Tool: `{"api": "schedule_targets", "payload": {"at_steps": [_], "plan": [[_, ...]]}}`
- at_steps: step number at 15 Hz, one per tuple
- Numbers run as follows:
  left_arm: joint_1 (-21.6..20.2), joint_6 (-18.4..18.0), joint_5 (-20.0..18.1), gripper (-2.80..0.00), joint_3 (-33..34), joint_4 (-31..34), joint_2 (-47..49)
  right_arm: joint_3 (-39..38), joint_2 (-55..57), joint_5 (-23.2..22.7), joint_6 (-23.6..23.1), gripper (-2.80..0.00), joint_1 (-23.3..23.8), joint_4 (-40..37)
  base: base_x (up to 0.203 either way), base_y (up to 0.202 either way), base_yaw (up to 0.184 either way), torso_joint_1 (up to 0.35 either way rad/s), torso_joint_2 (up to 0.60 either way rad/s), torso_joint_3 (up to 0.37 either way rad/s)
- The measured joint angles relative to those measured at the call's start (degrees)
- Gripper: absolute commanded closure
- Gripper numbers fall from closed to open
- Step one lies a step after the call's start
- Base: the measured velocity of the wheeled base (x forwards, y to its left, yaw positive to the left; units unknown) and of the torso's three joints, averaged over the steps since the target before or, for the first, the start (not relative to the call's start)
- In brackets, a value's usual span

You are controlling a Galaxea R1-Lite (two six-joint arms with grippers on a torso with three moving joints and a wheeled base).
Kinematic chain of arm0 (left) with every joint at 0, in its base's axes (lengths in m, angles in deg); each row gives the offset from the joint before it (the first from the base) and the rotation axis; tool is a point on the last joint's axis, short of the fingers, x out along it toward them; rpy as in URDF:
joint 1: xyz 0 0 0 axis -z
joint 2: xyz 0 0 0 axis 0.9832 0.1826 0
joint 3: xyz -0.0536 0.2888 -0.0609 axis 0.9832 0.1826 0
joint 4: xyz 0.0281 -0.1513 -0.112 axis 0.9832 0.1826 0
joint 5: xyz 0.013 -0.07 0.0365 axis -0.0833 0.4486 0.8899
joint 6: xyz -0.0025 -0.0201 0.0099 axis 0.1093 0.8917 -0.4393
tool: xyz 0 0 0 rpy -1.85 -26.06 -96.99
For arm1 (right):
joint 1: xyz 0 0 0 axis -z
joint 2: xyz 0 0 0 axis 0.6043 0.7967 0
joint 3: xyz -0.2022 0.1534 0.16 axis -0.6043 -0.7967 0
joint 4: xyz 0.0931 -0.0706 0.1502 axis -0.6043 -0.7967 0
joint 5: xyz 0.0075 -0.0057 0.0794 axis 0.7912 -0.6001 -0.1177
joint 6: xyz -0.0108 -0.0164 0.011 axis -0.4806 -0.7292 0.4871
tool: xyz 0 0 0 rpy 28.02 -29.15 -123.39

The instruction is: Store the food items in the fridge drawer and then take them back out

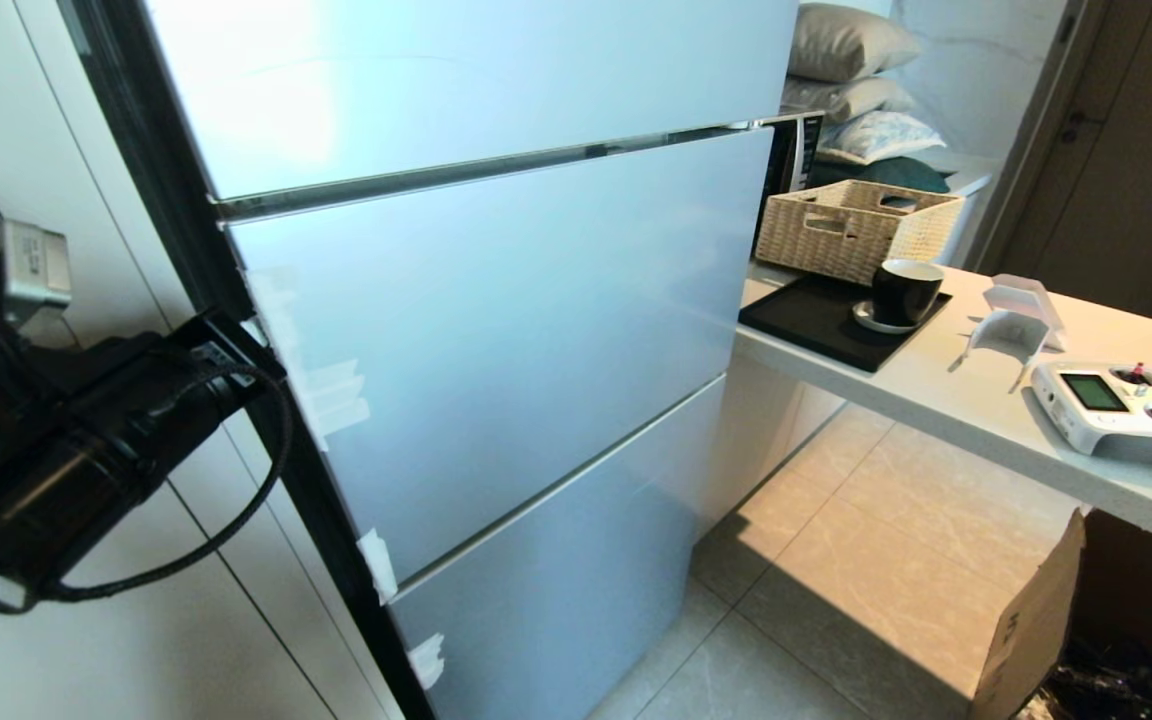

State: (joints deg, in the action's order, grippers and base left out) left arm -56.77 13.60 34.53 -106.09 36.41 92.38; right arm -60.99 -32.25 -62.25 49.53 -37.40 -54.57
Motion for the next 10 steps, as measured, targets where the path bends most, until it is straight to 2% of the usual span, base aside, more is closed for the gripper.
{"api": "schedule_targets", "payload": {"at_steps": [10], "plan": [[2.0,0.0,-1.06,0.0,5.86,0.67,-5.22,0.0,0.0,-0.02,0.01,0.0,0.0,0.01,0.0,0.0,0.0,0.0,0.0,0.0]]}}
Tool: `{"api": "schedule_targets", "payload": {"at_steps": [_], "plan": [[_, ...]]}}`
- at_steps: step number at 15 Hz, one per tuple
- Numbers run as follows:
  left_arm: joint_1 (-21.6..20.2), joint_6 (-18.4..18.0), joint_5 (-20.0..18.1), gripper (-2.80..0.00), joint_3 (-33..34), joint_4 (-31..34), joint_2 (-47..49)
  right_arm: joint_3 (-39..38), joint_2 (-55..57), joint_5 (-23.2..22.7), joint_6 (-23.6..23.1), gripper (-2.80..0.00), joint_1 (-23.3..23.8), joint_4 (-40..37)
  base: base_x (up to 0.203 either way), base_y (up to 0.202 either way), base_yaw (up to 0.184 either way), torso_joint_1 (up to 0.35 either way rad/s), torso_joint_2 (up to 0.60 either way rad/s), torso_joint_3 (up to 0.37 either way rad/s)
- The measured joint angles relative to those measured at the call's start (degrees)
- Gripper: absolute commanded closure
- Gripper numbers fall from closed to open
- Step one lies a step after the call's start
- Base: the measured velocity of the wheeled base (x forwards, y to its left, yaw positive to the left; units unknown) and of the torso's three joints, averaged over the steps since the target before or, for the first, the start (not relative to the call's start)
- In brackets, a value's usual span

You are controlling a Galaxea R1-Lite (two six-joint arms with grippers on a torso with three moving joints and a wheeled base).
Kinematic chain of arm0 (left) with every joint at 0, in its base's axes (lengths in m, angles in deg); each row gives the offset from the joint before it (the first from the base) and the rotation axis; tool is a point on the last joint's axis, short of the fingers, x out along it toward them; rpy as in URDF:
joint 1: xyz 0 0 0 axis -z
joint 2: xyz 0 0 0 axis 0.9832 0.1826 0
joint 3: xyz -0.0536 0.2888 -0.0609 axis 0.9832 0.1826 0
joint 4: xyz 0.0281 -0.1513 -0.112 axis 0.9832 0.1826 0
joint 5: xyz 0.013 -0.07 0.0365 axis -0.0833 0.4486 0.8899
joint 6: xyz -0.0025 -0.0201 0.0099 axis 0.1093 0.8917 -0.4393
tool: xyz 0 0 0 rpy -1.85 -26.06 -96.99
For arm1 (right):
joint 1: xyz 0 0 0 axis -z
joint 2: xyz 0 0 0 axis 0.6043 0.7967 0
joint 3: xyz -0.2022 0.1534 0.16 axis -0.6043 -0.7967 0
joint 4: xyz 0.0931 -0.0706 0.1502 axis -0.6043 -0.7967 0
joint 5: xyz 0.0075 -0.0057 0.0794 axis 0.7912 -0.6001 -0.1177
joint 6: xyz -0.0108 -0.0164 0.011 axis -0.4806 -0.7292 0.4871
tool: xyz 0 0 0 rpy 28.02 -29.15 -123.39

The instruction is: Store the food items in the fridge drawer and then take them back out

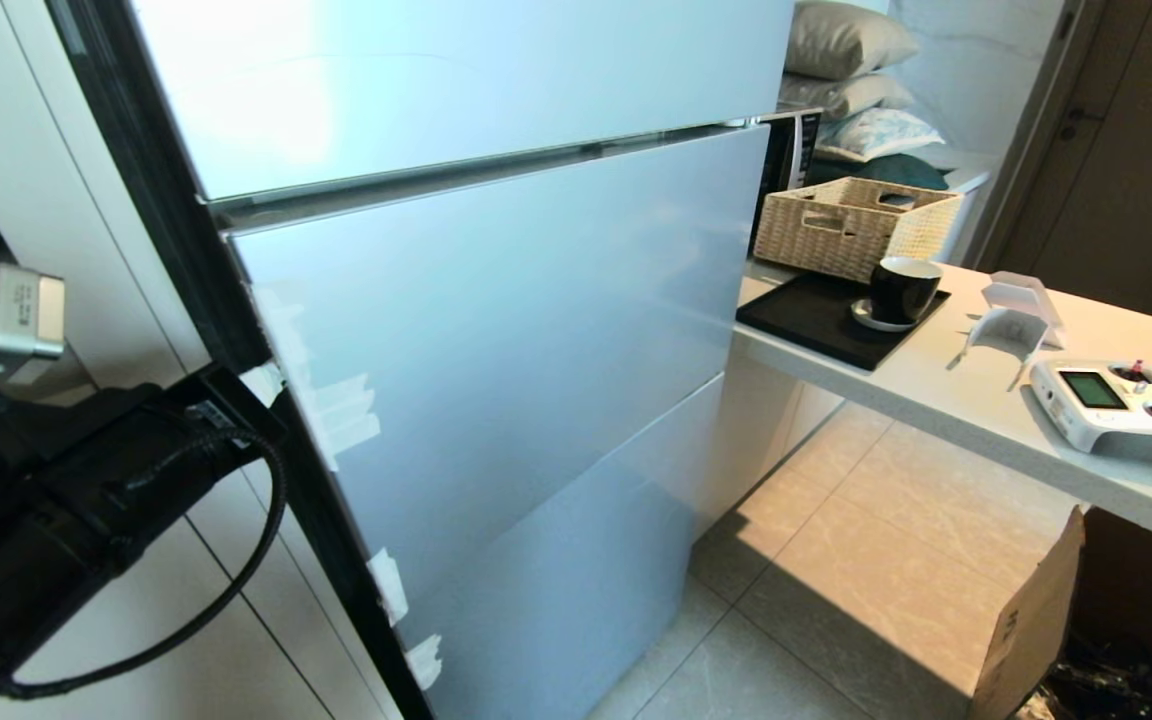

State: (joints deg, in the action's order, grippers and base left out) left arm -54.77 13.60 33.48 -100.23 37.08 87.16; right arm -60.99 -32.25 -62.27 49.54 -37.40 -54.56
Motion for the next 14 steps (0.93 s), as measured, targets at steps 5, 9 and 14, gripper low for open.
{"api": "schedule_targets", "payload": {"at_steps": [5,9,14], "plan": [[4.66,0.27,-3.03,0.0,2.11,-0.28,-2.07,0.0,0.0,0.02,0.02,0.0,0.0,-0.01,0.0,0.0,0.0,0.0,0.0,0.0],[9.94,0.73,-8.84,0.0,4.64,-0.7,-3.96,0.0,0.0,0.02,0.0,0.0,-0.02,-0.01,0.0,0.0,0.0,0.0,0.0,0.0],[17.83,4.93,-16.59,0.0,8.69,-0.43,-8.61,0.0,0.02,0.02,-0.01,0.0,0.0,-0.01,0.0,0.0,0.0,0.0,0.0,0.0]]}}
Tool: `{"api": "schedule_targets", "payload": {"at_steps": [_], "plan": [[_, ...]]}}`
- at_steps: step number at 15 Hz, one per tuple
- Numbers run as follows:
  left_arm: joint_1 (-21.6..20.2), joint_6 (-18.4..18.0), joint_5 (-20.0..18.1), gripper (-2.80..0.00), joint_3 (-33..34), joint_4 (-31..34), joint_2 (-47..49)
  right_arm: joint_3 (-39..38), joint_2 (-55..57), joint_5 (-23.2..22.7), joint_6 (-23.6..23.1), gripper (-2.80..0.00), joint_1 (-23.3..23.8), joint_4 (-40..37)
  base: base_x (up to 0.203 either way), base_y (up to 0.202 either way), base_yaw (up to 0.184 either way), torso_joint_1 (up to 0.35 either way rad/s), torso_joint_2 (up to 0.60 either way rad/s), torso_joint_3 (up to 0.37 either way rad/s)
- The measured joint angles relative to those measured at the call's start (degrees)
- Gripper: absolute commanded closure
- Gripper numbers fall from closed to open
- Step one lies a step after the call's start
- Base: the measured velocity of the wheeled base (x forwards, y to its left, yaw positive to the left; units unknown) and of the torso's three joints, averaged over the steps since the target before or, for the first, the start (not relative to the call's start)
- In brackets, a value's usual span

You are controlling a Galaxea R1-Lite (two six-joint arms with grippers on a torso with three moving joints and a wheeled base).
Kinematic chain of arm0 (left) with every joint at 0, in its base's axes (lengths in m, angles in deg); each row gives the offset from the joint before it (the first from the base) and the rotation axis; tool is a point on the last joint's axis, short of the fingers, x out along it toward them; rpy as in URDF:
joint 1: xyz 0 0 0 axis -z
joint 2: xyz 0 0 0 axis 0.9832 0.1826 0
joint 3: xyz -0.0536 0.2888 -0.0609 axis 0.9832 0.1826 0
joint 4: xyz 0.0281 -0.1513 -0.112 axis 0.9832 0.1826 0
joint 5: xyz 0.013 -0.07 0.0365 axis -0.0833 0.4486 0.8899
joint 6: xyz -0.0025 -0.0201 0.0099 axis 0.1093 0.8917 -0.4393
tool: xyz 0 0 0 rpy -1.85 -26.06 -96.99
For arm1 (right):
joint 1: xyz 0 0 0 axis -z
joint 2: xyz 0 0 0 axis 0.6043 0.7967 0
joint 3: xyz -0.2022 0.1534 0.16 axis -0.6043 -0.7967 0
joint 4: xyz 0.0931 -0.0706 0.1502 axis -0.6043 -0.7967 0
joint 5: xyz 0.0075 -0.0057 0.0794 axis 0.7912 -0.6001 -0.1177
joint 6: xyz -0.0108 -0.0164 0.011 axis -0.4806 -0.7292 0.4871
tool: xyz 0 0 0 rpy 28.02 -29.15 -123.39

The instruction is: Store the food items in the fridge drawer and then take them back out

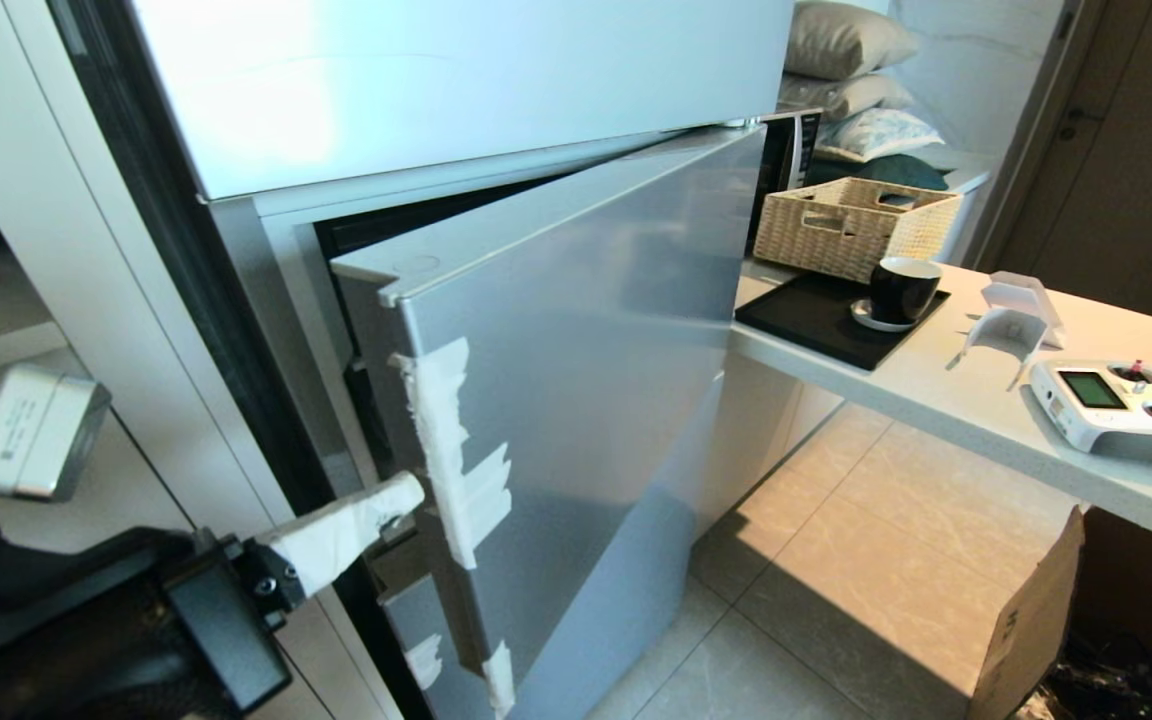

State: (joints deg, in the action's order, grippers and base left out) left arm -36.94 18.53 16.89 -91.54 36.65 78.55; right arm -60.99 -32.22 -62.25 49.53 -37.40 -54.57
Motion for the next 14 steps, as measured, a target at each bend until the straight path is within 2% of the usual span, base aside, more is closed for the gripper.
{"api": "schedule_targets", "payload": {"at_steps": [2,3,5,7,8,10,11,13,14], "plan": [[1.09,2.08,-4.3,0.0,2.1,0.49,-3.48,0.0,0.0,0.0,0.02,0.0,0.0,0.01,0.0,0.0,0.0,0.0,0.0,0.0],[1.14,2.53,-4.97,0.0,2.9,1.08,-4.77,0.0,0.0,-0.02,0.01,0.0,0.0,0.02,0.0,0.0,0.0,0.0,0.0,0.0],[0.93,2.53,-2.49,0.0,3.02,1.27,-6.0,0.0,0.0,-0.02,0.02,0.0,-0.02,0.01,0.0,0.0,0.0,0.0,0.0,0.0],[0.74,1.64,2.98,0.0,1.96,1.35,-6.05,0.0,0.0,0.02,0.02,0.0,-0.05,0.02,0.0,0.0,0.0,0.0,0.0,0.0],[0.73,0.02,6.71,0.0,1.49,1.31,-5.99,0.0,0.0,0.0,0.02,0.0,0.0,0.0,0.0,0.0,0.0,0.0,0.0,0.0],[-0.15,-7.57,14.1,0.0,1.53,1.28,-6.24,0.0,0.0,0.0,-0.01,0.0,0.0,0.0,0.0,0.0,0.0,0.0,0.0,0.0],[-2.12,-12.03,16.38,0.0,2.27,1.33,-6.93,0.0,0.0,0.0,0.0,0.0,0.0,0.01,0.0,0.0,0.0,0.0,0.0,0.0],[-8.61,-18.56,17.34,0.0,3.6,1.27,-10.24,0.0,0.0,0.0,0.0,0.0,-0.02,0.02,0.0,0.0,0.0,0.0,0.0,0.0],[-13.09,-19.76,17.42,0.0,4.07,1.35,-11.95,0.02,0.0,0.0,0.0,0.0,-0.02,0.0,0.0,0.0,0.0,0.0,0.0,0.0]]}}
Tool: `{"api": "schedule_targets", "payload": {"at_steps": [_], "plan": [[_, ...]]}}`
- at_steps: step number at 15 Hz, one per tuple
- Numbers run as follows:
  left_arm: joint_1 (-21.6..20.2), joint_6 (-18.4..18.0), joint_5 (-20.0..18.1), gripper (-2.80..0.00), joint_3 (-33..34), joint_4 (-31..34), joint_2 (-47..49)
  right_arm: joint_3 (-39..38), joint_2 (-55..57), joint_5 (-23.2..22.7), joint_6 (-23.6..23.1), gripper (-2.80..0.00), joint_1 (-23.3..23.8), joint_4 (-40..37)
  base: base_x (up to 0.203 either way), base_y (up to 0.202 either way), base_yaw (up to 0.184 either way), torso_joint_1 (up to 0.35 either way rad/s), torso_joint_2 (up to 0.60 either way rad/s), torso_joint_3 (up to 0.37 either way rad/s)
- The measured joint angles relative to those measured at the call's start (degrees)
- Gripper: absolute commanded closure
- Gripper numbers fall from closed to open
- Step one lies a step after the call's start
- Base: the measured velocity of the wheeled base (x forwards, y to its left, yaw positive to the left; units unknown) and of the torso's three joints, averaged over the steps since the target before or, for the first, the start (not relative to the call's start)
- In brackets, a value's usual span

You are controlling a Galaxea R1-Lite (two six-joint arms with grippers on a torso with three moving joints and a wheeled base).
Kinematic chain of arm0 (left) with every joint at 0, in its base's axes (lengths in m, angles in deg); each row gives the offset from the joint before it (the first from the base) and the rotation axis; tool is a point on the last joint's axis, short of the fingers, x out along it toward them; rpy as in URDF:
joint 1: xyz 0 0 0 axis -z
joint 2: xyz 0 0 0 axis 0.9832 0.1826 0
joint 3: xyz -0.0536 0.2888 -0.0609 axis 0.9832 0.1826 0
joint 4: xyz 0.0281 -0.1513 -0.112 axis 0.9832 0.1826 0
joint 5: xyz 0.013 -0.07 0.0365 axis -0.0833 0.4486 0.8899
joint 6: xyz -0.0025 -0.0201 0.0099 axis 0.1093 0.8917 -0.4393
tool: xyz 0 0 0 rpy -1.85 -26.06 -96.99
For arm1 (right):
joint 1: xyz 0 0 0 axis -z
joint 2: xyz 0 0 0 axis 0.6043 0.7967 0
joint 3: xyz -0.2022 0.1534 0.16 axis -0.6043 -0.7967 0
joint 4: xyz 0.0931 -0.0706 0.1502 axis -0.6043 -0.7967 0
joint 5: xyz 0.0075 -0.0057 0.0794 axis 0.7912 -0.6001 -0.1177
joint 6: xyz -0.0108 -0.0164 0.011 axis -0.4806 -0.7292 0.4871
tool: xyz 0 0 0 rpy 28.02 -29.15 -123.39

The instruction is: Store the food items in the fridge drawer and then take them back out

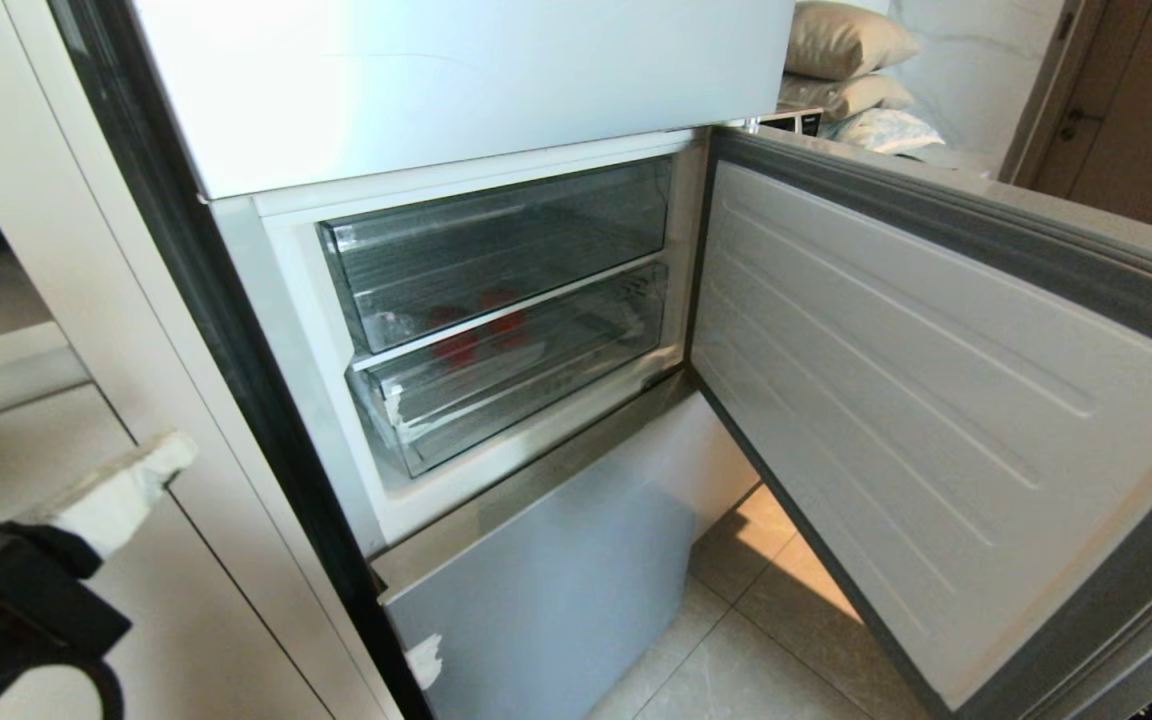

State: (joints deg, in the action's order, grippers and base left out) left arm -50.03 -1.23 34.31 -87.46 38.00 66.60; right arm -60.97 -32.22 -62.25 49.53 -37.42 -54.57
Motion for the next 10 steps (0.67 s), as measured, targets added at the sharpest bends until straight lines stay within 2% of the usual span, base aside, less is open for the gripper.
{"api": "schedule_targets", "payload": {"at_steps": [3,5,7,10], "plan": [[-19.37,-1.94,-0.05,0.0,1.46,2.24,-6.46,-0.02,0.0,0.0,0.0,0.0,-0.02,0.0,0.0,0.0,0.0,0.0,0.0,0.0],[-28.84,-2.65,-1.52,0.0,4.01,7.14,-13.67,-0.02,0.0,0.0,0.05,0.0,0.02,0.02,0.0,0.0,0.0,0.0,0.0,0.0],[-32.22,-3.4,-6.37,0.0,8.05,15.23,-22.79,-0.02,0.0,0.0,0.02,0.0,0.02,-0.01,0.0,0.0,0.0,0.0,0.0,0.0],[-33.39,-7.34,-15.62,0.0,13.66,31.51,-33.53,-0.02,0.0,0.02,0.3,0.0,0.0,0.0,0.0,0.0,0.0,0.0,0.0,0.0]]}}
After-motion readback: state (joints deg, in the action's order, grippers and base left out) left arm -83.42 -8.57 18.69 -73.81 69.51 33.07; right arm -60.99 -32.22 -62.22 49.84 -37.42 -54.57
